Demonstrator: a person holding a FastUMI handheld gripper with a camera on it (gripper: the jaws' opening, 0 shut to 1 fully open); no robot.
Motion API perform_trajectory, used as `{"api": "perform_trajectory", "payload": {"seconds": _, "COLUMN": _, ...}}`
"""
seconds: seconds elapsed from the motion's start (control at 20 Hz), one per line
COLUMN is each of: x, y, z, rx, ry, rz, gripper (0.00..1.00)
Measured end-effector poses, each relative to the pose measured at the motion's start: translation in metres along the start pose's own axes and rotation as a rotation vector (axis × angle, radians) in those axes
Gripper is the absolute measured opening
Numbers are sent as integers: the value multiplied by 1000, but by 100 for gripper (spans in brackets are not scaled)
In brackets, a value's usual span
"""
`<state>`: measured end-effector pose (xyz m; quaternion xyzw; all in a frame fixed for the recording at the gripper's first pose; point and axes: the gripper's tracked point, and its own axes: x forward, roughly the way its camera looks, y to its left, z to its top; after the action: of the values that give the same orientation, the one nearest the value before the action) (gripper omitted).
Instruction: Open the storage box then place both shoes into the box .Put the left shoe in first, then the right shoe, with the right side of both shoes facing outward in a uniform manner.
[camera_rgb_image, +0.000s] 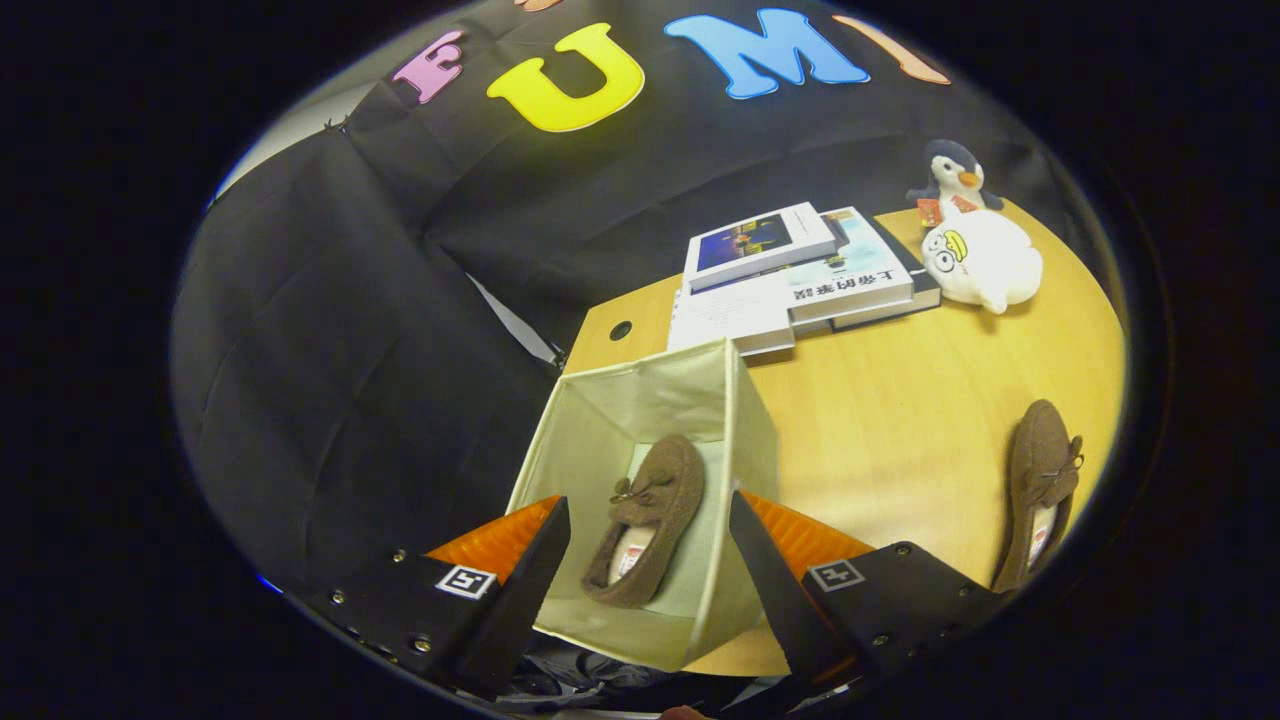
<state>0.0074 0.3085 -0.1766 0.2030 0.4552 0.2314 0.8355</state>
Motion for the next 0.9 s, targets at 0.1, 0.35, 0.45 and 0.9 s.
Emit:
{"api": "perform_trajectory", "payload": {"seconds": 0.1, "x": -10, "y": -21, "z": 5, "rx": -8, "ry": -15, "rz": -33, "gripper": 98}}
{"api": "perform_trajectory", "payload": {"seconds": 0.35, "x": -36, "y": -72, "z": 9, "rx": -2, "ry": -31, "rz": -104, "gripper": 98}}
{"api": "perform_trajectory", "payload": {"seconds": 0.45, "x": -47, "y": -96, "z": 9, "rx": 4, "ry": -34, "rz": -140, "gripper": 98}}
{"api": "perform_trajectory", "payload": {"seconds": 0.9, "x": -84, "y": -192, "z": 5, "rx": 36, "ry": -46, "rz": -299, "gripper": 98}}
